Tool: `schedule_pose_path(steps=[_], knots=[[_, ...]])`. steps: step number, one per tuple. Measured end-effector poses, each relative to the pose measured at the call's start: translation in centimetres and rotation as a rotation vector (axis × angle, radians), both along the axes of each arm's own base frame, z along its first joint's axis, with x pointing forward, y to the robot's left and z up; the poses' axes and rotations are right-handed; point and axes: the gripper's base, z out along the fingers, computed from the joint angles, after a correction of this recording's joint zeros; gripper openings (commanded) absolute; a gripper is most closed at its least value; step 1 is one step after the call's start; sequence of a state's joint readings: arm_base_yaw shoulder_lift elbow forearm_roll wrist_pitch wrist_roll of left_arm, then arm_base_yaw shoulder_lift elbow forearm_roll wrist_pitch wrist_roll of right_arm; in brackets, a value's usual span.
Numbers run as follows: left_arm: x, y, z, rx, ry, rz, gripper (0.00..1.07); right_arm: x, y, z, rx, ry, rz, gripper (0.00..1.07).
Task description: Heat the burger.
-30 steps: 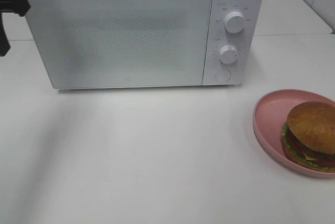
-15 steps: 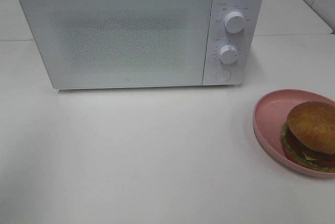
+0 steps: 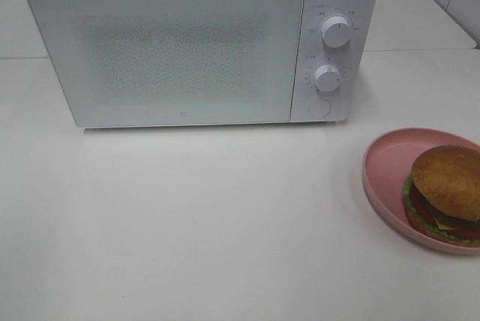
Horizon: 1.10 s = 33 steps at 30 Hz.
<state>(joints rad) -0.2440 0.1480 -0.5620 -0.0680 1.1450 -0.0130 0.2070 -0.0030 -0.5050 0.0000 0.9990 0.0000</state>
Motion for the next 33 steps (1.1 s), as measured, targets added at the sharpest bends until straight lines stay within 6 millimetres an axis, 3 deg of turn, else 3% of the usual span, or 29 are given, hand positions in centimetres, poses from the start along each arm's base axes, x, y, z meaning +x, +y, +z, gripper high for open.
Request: schedule_pose_path(steps=[6, 33], knots=[[-0.15, -0.01, -0.63, -0.006, -0.105, -0.020, 0.00, 0.00, 0.00, 0.00, 0.000, 0.000, 0.000, 0.61], [0.02, -0.23, -0.93, 0.000, -0.108, -0.046, 0.00, 0.00, 0.00, 0.00, 0.000, 0.000, 0.000, 0.61]])
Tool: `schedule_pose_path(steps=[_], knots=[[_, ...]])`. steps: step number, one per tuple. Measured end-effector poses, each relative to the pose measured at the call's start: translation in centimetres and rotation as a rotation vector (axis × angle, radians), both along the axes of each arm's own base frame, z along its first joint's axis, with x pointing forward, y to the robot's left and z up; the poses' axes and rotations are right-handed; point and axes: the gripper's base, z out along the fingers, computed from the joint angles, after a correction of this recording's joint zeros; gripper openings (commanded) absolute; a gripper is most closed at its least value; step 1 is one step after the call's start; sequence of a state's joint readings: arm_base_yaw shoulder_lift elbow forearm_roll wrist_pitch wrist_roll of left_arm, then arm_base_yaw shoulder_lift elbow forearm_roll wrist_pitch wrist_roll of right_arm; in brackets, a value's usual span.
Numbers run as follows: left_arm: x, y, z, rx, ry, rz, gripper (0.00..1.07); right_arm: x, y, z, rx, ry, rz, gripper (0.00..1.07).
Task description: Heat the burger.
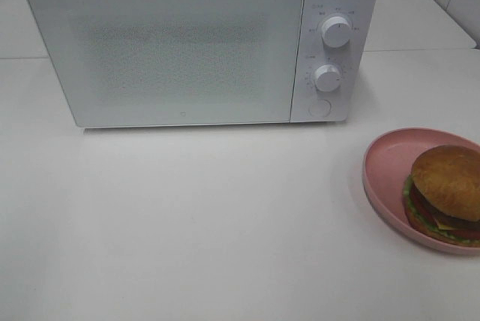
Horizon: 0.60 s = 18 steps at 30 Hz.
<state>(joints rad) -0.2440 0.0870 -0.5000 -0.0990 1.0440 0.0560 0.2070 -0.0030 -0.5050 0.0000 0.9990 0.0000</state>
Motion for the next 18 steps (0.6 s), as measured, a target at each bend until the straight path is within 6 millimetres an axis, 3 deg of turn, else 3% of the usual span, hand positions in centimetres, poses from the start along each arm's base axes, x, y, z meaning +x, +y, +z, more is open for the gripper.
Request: schedule_pose_path(steps=[11, 18], knots=[[-1.1, 0.2, 0.0, -0.011, -0.084, 0.187, 0.00, 0.0, 0.1, 0.0, 0.000, 0.000, -0.148, 0.61], [-1.2, 0.2, 0.0, -0.010, -0.094, 0.209, 0.00, 0.0, 0.1, 0.0, 0.000, 0.000, -0.193, 0.61]])
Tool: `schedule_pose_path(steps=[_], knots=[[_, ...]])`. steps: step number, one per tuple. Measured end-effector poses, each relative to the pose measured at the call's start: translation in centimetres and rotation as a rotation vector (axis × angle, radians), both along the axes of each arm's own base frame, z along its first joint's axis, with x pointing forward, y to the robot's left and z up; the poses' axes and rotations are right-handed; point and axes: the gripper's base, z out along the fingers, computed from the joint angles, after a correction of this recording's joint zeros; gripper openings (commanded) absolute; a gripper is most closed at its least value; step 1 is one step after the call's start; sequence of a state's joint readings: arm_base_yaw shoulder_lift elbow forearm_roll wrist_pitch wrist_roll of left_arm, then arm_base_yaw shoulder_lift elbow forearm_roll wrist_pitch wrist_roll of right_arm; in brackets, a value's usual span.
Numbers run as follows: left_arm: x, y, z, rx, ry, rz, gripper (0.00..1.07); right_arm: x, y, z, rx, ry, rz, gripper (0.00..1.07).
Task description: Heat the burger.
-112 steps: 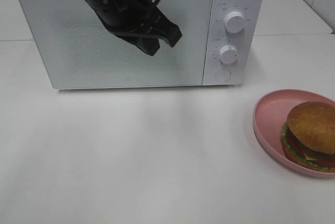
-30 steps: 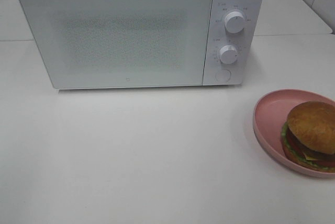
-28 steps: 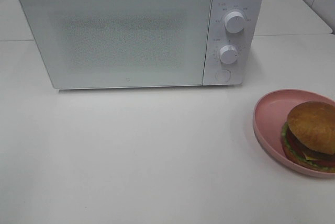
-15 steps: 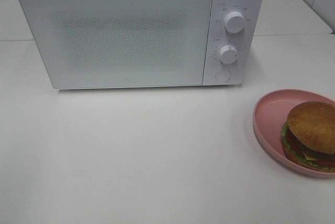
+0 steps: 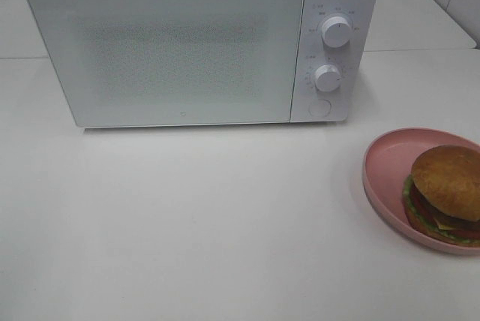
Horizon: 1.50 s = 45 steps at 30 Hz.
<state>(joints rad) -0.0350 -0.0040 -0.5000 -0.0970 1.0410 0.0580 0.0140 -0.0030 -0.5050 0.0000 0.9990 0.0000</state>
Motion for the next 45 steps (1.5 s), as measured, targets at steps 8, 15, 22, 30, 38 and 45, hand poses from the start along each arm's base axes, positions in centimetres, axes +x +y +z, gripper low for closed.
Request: schedule_pose_path(steps=[8, 15, 22, 30, 38, 45], knots=[[0.00, 0.01, 0.00, 0.001, 0.000, 0.001, 0.00, 0.00, 0.00, 0.00, 0.000, 0.000, 0.000, 0.61], [0.00, 0.01, 0.00, 0.001, 0.000, 0.001, 0.00, 0.00, 0.00, 0.00, 0.000, 0.000, 0.000, 0.61], [0.00, 0.01, 0.00, 0.001, 0.000, 0.001, 0.00, 0.00, 0.00, 0.00, 0.000, 0.000, 0.000, 0.61], [0.00, 0.01, 0.00, 0.001, 0.000, 0.001, 0.00, 0.00, 0.00, 0.00, 0.000, 0.000, 0.000, 0.61], [0.00, 0.01, 0.00, 0.001, 0.000, 0.001, 0.00, 0.00, 0.00, 0.00, 0.000, 0.000, 0.000, 0.61], [0.02, -0.01, 0.00, 0.001, 0.000, 0.032, 0.00, 0.00, 0.00, 0.00, 0.000, 0.000, 0.000, 0.61]])
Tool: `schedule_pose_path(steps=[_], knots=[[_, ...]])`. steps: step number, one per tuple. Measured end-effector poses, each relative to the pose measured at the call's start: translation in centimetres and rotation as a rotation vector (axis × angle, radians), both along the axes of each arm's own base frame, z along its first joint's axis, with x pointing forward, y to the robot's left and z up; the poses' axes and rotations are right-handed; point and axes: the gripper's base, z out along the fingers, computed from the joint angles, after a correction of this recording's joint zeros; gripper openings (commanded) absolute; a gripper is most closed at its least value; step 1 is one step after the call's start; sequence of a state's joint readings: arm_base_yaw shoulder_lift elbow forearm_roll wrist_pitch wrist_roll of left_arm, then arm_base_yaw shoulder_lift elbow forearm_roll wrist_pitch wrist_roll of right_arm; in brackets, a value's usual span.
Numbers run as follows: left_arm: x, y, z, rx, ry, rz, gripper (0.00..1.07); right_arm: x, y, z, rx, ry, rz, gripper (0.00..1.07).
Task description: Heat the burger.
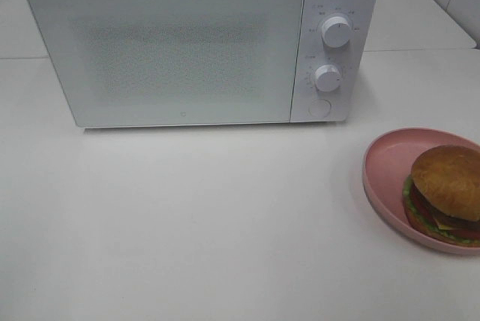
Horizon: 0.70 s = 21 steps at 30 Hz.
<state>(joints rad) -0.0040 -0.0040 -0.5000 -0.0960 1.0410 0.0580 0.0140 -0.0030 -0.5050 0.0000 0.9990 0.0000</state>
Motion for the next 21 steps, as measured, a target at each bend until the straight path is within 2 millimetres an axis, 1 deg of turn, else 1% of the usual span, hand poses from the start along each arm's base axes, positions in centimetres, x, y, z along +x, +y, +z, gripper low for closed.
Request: schedule_pose_path(steps=[21], knots=[[0.01, -0.01, 0.00, 0.000, 0.000, 0.016, 0.00, 0.00, 0.00, 0.00, 0.000, 0.000, 0.000, 0.61]])
